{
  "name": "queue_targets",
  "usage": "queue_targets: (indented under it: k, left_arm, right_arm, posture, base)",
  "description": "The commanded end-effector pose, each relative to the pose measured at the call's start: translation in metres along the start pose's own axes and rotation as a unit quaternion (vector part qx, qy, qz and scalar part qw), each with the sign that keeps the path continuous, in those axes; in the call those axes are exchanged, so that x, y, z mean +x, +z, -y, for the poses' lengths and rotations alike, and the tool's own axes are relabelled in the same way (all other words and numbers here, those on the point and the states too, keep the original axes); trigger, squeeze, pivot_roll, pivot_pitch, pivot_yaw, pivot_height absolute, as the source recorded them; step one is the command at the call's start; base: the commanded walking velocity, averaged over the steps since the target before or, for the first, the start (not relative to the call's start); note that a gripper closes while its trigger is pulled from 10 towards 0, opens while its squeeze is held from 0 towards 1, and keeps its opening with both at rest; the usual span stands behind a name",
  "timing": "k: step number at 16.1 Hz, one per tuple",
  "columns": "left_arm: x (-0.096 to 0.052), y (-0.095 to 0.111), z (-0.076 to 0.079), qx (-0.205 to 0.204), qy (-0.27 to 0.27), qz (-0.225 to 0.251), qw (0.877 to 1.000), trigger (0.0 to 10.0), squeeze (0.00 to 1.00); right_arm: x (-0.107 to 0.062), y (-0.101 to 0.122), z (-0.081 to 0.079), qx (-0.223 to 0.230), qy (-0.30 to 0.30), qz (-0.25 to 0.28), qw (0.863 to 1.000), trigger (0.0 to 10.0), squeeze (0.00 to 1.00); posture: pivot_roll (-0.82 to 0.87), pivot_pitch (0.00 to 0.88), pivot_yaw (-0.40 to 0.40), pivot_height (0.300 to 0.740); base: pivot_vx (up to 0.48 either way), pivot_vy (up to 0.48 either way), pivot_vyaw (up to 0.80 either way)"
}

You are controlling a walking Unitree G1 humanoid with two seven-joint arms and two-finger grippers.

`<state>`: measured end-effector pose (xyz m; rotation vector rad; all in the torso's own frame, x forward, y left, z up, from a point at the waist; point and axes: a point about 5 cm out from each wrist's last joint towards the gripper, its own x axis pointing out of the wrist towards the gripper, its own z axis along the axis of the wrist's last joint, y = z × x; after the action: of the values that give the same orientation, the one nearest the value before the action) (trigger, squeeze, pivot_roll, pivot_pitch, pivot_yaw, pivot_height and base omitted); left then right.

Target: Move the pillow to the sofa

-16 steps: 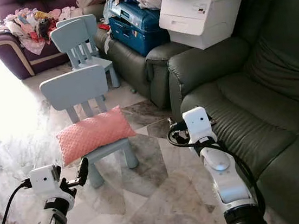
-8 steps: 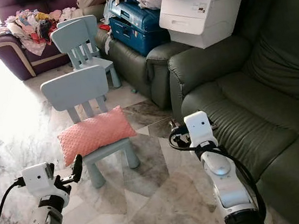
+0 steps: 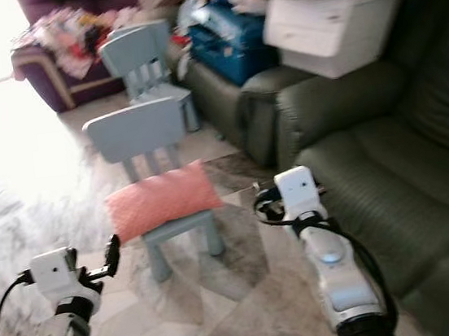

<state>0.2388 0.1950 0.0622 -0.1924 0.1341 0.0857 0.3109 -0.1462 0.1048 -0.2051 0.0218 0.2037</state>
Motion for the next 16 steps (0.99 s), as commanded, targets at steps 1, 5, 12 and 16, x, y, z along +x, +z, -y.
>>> queue_targets:
  k: [1, 5, 12, 16]
  left_arm:
    - [0.0018, 0.0054, 0.0019, 0.002, -0.002, 0.011, 1.0, 10.0, 0.0]
    - [0.0019, 0.006, 0.0018, 0.004, -0.004, 0.012, 1.0, 10.0, 0.0]
    - [0.0017, 0.007, 0.0013, 0.011, -0.006, 0.011, 1.0, 10.0, 0.0]
    - [0.0041, 0.0047, 0.0033, 0.023, 0.011, 0.0, 1.0, 10.0, 0.0]
  right_arm:
    - [-0.0014, -0.0012, 0.0049, -0.003, -0.008, -0.003, 1.0, 10.0, 0.0]
    - [-0.0005, -0.0012, 0.0034, -0.001, -0.007, -0.003, 1.0, 10.0, 0.0]
    - [-0.0009, -0.0032, 0.0006, 0.003, -0.006, -0.004, 1.0, 10.0, 0.0]
    - [-0.0006, -0.0042, -0.0016, 0.006, -0.007, -0.005, 1.0, 10.0, 0.0]
  posture:
    - [-0.17, 0.0, 0.036, 0.74]
    - [-0.16, 0.0, 0.041, 0.74]
    - [-0.16, 0.0, 0.05, 0.74]
    - [-0.15, 0.0, 0.057, 0.74]
  base:
    - [0.352, 0.322, 0.0]
    - [0.354, 0.324, 0.0]
    - [0.355, 0.324, 0.0]
    - [0.0, 0.0, 0.0]
